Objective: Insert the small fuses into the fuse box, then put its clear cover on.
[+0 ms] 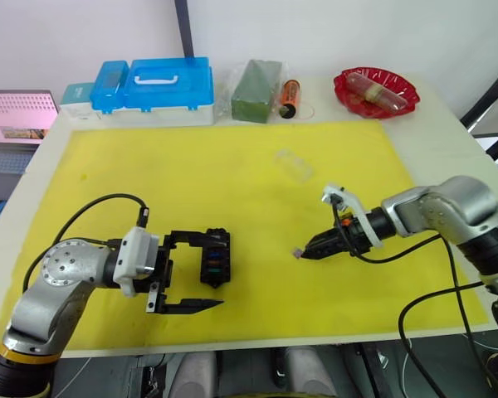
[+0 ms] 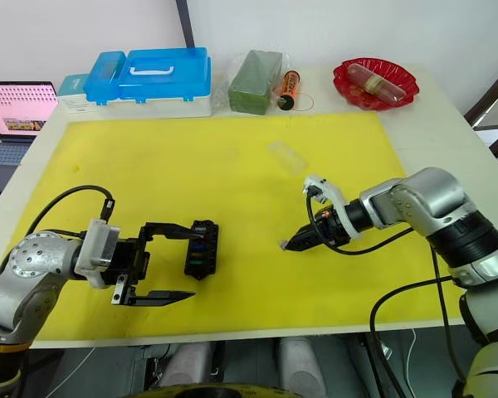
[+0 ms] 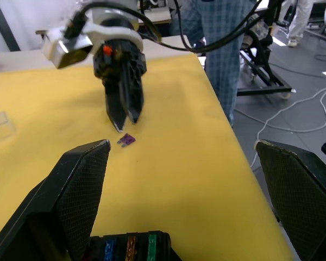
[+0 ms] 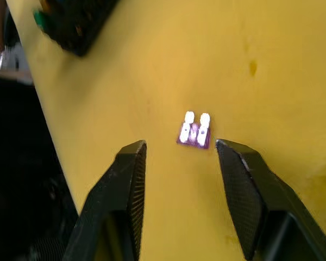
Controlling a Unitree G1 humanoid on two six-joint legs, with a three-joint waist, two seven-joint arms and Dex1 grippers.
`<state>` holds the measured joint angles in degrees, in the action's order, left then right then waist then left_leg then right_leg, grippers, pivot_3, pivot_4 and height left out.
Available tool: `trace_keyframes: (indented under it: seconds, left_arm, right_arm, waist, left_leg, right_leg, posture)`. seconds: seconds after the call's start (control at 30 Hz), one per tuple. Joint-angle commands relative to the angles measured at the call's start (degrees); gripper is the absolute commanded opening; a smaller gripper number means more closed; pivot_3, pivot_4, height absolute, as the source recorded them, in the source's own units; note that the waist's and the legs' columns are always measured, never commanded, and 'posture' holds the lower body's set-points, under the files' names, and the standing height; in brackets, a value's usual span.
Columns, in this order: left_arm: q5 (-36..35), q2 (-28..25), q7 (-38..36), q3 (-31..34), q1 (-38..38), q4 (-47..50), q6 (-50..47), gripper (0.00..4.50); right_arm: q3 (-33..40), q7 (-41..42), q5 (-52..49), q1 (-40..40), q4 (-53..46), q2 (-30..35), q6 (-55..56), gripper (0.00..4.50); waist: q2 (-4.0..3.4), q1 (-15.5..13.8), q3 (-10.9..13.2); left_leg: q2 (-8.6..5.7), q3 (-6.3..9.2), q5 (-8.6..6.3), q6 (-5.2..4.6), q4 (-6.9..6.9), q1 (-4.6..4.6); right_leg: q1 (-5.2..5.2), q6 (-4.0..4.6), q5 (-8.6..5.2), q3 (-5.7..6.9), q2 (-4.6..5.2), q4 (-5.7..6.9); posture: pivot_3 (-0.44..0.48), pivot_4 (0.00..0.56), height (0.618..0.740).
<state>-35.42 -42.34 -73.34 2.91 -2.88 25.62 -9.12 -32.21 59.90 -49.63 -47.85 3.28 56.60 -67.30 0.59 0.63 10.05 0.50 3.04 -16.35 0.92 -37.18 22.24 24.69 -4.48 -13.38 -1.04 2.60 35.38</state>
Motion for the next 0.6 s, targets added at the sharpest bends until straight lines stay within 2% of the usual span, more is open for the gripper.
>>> trace_keyframes:
  seconds: [0.03,0.2,0.6]
  left_arm:
    - [0.31,-0.09,0.57,0.21,0.51,2.04,0.99,4.5]
    - [0.41,-0.13,0.63,0.07,0.51,1.82,1.14,4.5]
    - [0.7,0.15,0.19,-0.78,-1.03,0.95,1.0,4.5]
  right_arm:
    - [0.05,5.81,5.39,-2.49,1.77,-1.51,1.68,2.26]
    - [0.47,10.04,10.45,-2.96,3.98,-3.98,2.0,2.26]
    - [0.35,14.52,17.2,-3.4,8.21,-9.54,-0.19,2.26]
  waist:
    - [0.0,0.01,0.0]
    - [0.0,0.06,0.0]
    - [-0.01,0.19,0.0]
  left_leg:
    - [0.0,0.0,0.0,0.0,-0.02,0.0]
    - [0.0,0.02,0.0,0.0,-0.07,-0.09]
    - [0.01,0.01,0.01,0.01,-0.09,-0.18]
  right_leg:
    - [0.0,0.02,0.0,0.0,0.0,0.01]
    - [-0.02,0.3,0.0,0.01,-0.05,0.12]
    - [-0.03,0.15,0.09,0.01,-0.06,0.28]
  posture:
    - [0.0,0.15,0.74]
    - [0.0,0.15,0.74]
    - [0.0,0.15,0.74]
